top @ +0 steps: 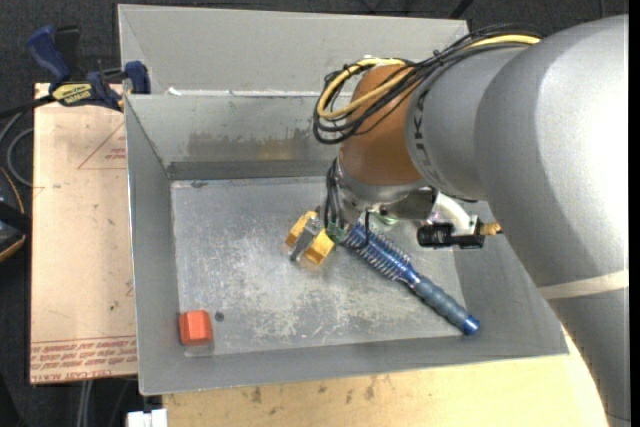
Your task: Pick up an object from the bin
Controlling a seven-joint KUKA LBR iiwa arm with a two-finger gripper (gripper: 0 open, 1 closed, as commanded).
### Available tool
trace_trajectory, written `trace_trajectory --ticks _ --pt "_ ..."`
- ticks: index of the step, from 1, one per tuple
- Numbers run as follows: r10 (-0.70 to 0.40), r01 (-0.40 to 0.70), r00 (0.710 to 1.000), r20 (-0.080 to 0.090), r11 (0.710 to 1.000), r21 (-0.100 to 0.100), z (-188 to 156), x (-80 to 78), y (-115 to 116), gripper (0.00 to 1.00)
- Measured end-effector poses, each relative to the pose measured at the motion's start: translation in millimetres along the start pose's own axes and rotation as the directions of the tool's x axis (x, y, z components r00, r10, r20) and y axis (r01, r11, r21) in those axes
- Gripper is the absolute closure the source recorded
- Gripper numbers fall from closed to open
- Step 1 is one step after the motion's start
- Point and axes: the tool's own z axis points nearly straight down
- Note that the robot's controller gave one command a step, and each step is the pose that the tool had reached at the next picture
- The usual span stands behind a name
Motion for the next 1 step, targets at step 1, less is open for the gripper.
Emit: trace_trajectory --ticks 1 --pt "-0.003 0.004 1.0 -0.007 1.0 0.011 -21.0 -0.4 1.8 1.0"
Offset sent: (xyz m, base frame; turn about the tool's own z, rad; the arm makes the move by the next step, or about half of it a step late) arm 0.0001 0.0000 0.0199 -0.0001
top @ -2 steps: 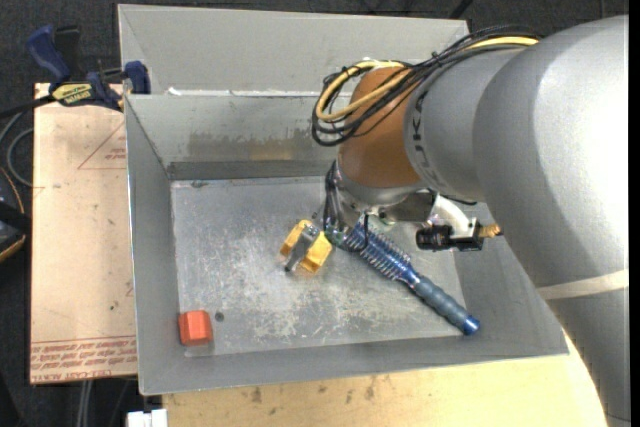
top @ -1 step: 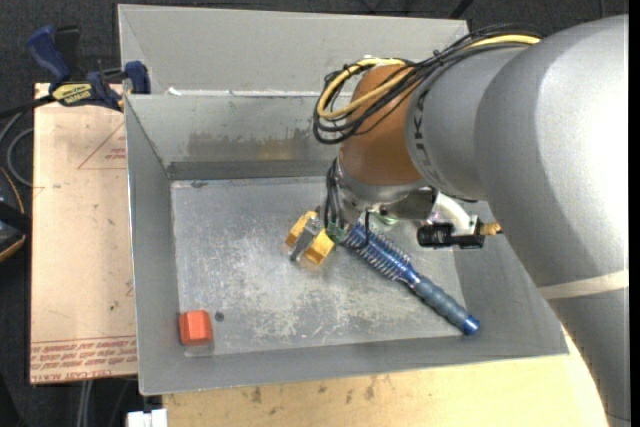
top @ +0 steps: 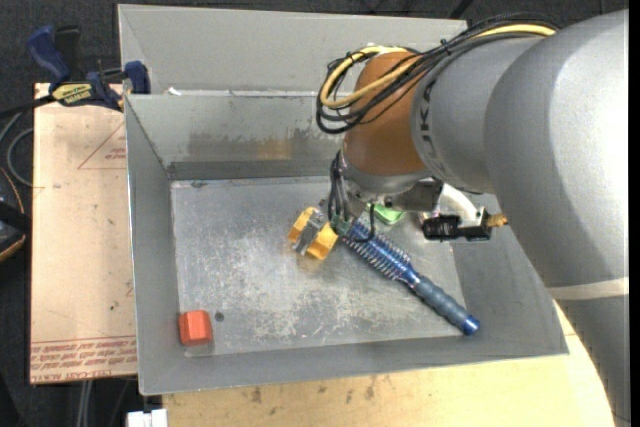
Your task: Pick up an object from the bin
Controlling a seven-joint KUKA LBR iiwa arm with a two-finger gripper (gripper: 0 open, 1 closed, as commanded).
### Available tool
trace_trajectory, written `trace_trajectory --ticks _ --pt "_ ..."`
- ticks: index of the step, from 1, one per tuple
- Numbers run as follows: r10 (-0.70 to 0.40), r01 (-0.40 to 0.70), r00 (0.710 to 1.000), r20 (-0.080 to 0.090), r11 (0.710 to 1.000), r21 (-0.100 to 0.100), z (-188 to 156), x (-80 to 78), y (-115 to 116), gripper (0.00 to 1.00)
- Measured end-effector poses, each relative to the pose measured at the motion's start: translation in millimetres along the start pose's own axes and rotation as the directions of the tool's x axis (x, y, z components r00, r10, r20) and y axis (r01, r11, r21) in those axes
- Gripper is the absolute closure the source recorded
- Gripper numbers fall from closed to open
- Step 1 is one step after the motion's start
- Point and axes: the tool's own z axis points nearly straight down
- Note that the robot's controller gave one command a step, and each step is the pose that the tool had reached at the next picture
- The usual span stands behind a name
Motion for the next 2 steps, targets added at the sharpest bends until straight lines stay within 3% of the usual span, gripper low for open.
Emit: trace_trajectory --ticks 2 --pt "-0.006 0.006 1.0 -0.001 1.0 0.001 -24.9 -0.1 1.7 1.0"
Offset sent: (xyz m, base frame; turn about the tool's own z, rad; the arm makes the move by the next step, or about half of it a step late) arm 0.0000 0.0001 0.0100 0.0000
